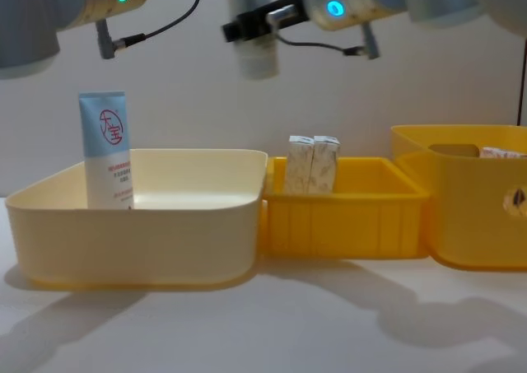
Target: Bimanual collaborative sorting of washing and personal care products
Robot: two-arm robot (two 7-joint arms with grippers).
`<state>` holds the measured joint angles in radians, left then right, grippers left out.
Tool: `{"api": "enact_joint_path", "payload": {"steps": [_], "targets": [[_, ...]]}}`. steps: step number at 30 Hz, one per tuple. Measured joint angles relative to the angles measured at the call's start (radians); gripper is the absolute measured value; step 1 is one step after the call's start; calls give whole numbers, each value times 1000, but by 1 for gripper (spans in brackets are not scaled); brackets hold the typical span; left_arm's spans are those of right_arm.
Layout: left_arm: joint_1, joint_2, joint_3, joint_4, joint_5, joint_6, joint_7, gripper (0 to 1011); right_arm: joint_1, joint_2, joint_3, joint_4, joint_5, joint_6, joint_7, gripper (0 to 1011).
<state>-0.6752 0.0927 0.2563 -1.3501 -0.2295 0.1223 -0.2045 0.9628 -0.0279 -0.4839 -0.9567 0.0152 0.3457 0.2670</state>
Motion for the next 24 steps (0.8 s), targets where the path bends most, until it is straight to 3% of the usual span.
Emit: {"api": "enact_joint_path", "payload": {"steps": [15, 24], "targets": [[0, 0, 0, 0, 0, 0, 0, 1003, 25, 104, 35, -50, -68, 67, -65, 529], [0, 0, 0, 0, 0, 0, 0, 1004, 86, 166, 54, -25, -114, 130, -86, 529]]}}
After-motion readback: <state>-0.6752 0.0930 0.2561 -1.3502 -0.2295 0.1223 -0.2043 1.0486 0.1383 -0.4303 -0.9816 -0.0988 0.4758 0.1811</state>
